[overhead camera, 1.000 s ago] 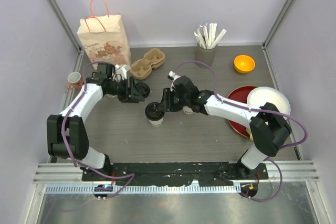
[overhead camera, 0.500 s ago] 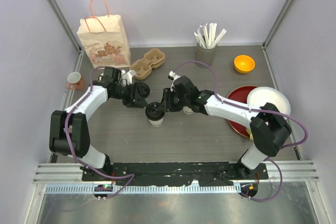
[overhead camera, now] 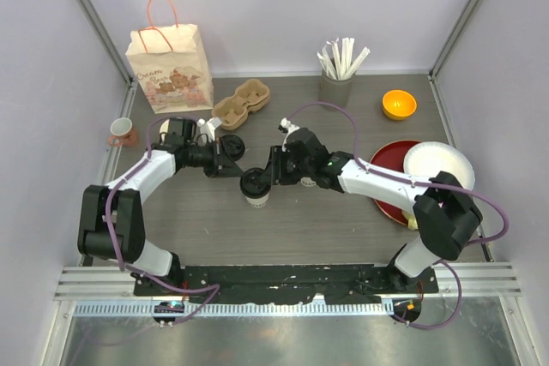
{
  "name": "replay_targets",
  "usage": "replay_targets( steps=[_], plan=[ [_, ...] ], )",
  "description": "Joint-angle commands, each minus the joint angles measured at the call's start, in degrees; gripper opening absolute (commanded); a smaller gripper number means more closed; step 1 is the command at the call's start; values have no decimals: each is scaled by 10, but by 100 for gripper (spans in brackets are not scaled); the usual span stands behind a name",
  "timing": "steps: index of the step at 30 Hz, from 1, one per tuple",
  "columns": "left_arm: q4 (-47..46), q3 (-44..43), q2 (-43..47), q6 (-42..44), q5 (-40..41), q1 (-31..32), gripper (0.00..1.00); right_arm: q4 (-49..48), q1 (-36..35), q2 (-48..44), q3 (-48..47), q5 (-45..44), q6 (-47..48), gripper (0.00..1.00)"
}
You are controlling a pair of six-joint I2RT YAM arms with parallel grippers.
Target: Pack the takeout coffee
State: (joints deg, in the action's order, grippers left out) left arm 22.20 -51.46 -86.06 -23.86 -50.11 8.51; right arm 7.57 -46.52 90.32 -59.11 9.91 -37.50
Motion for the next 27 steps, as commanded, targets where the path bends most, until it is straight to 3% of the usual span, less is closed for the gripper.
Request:
replay_targets(
  steps=[1, 9, 15, 22, 27],
  plan=[
    [28, 56, -24, 8, 91, 7, 1, 35, -8, -2, 35, -37, 4, 31],
    [43, 59, -41, 28, 161, 17, 0, 17, -11, -1, 58, -48, -5, 28],
    [93, 10, -72, 50, 169, 17, 0, 13, -13, 2, 66, -46, -1, 27],
    [94, 27, -60, 53, 206, 17, 0, 7, -14, 6, 70, -42, 1, 25],
    [111, -85, -65, 85, 157, 17, 0, 8, -16, 1, 56, -55, -14, 25]
  ],
)
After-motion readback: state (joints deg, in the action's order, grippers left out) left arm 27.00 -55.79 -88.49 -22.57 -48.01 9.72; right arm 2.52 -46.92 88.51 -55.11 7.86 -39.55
